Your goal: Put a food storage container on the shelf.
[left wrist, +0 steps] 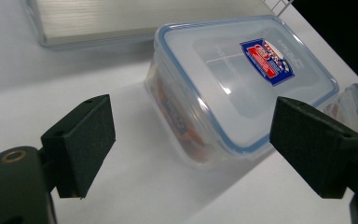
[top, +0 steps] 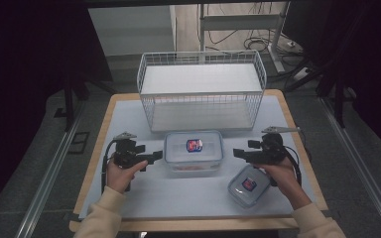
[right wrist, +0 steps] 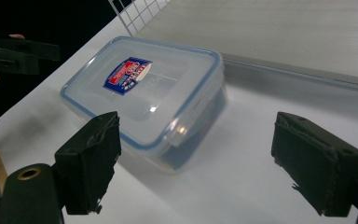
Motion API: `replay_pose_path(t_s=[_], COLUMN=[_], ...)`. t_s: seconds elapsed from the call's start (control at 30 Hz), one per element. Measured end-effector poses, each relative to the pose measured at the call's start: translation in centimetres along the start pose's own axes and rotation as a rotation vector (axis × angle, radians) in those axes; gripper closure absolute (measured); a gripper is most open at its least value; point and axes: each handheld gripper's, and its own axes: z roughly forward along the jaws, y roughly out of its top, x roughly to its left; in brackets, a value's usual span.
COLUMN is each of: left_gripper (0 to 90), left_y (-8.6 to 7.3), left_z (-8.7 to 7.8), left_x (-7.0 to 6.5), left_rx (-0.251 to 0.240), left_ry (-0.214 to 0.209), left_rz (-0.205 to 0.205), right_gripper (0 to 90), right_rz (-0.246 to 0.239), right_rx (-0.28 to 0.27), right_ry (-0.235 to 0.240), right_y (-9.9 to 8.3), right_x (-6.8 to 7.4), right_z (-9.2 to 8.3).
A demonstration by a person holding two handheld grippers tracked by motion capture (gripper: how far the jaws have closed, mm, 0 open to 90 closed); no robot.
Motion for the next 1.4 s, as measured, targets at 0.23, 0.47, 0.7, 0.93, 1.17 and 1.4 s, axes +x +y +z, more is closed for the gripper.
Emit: replay_pose_path(t_s=[0.23,0.47,0.7,0.93,1.17,1.4], left_gripper=[13.1,12.4,12.1,13.9,16.1,18.6], left_y=[1.2,1.8,1.8,1.5,1.2,1.0], left_z=[1.5,2.9,4.2,5.2,5.9,6.6], left_x=[0.2,0.4,0.8,0.9,1.0,1.0], left_rx=[0.025,0.048,0.09,0.116,0.139,0.162], left_ry=[-0.034,-0.065,-0.115,-0.152,-0.191,-0.223], left_rz=[-0.023,-0.046,-0.079,-0.098,-0.12,-0.153], right_gripper=[14.5,13.7,13.2,13.3,14.4,18.5], right_rz=[0.063,0.108,0.162,0.179,0.196,0.229], right_rx=[0.052,0.122,0.18,0.226,0.254,0.279], right_ry=[0.031,0.056,0.066,0.086,0.095,0.128], right_y=[1.4,2.0,2.2,2.2,2.0,1.8], right_x=[-0.4,-0.5,-1.2,-1.0,-1.0,-0.9], right_z=[3.0,5.8,7.7,9.0,9.6,10.0])
